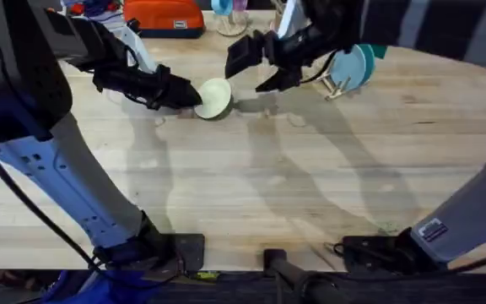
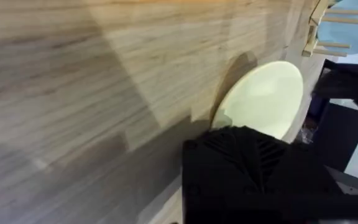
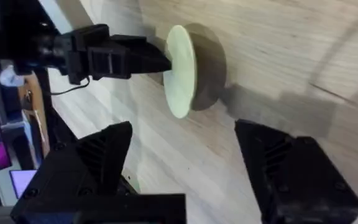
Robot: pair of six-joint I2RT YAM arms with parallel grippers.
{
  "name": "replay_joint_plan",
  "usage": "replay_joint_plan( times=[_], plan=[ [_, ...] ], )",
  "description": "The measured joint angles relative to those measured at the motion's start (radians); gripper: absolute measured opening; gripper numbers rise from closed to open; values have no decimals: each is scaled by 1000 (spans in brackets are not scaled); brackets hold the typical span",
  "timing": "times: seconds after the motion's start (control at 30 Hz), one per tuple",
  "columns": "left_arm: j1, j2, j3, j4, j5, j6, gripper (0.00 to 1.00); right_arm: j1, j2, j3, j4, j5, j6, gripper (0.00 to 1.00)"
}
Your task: Pick up the plates from the table one by one and place each into a slot on the dish rack.
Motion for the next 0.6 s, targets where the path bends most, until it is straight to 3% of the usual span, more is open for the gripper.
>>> replay_joint_plan(
  times=[0.6],
  plan=[
    [0,0,0,0,0,0,41,107,155,0,230,20,190,994]
  ],
)
